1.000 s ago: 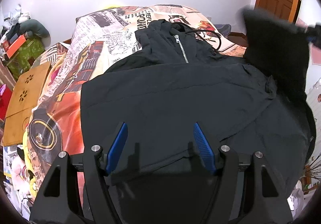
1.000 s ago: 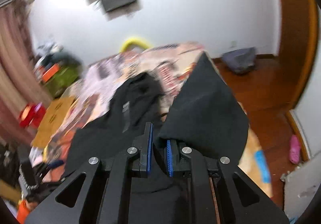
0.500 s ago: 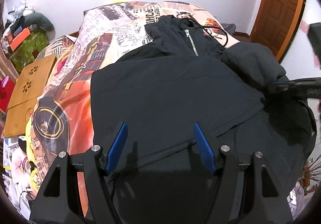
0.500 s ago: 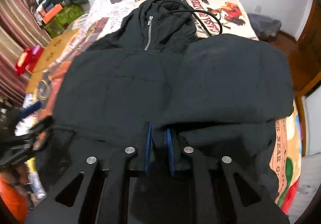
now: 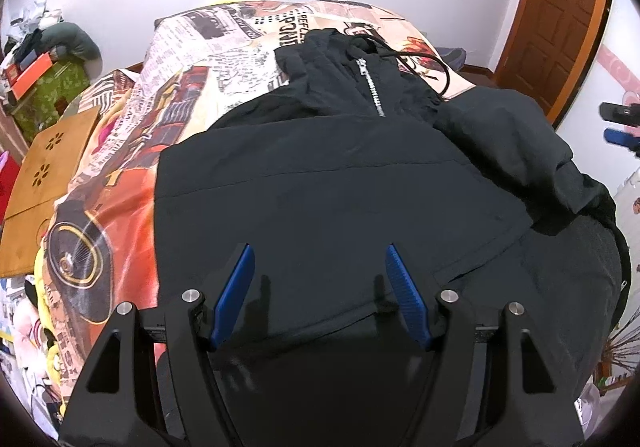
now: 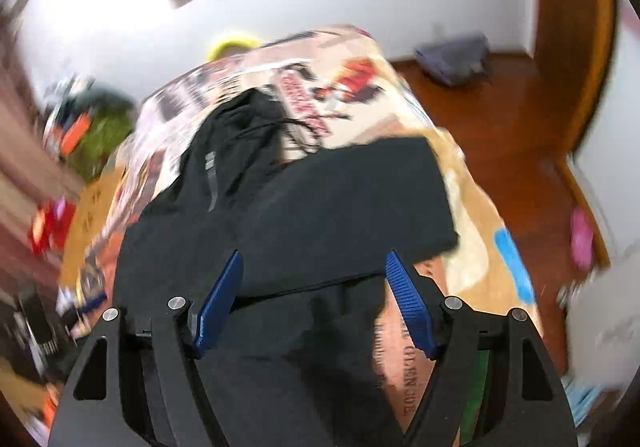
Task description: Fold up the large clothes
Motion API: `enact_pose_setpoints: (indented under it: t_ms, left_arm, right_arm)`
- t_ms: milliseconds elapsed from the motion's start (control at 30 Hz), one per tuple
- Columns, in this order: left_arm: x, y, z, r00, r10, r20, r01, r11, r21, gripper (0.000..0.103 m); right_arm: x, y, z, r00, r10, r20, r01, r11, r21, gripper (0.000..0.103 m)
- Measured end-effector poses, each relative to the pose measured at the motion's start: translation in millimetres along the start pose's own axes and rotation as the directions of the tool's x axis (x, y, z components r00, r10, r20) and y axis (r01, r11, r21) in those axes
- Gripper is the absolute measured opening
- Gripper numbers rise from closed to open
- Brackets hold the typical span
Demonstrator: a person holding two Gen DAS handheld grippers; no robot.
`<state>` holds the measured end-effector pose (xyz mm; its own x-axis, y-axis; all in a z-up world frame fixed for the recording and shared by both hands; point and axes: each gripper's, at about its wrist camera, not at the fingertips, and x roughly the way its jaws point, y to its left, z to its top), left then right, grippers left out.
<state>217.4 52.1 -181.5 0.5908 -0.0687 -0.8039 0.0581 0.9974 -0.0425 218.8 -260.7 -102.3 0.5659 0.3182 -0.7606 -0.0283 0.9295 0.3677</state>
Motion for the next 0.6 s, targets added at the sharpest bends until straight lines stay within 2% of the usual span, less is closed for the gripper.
enact_pose_setpoints:
  t_ms: [100, 333, 400, 533, 600]
  left_arm:
    - [5.8, -5.1, -0.3, 1.000, 0.023, 0.000, -0.023, 0.999, 0.026, 0.067]
    - [19.7, -1.5, -0.9, 0.999, 0.034, -0.026, -0.033, 0.999, 0.011, 0.067]
    - [21.7, 0.1, -1.1, 0.999, 0.038, -0.026, -0.038, 0.999, 0.007, 0.067]
    - [23.3, 3.2, -2.1, 0.999, 0.031, -0.029, -0.032, 0.999, -0.008, 0.067]
    - [23.1, 4.1, -2.7, 0.999, 0.030, -0.027, -0.031, 0.999, -0.010, 0.067]
  right_arm:
    - [26.7, -33.7, -0.5, 0.998, 0.037, -0.040, -0.030, 0.986, 0.163, 0.071]
    - [79.2, -64.1, -8.7, 0.986, 0.091, -0.139, -0.044, 0.951, 0.306, 0.071]
    - [83.7, -66.1, -5.2, 0.989, 0.078, -0.130, -0.034, 0.950, 0.312, 0.073]
    - [87.4, -52.1, 5.5, 0.994, 0.009, -0.113, 0.016, 0.976, 0.218, 0.067]
    - [86.2, -46.2, 8.6, 0.995, -0.020, -0.101, 0.036, 0.987, 0.159, 0.046]
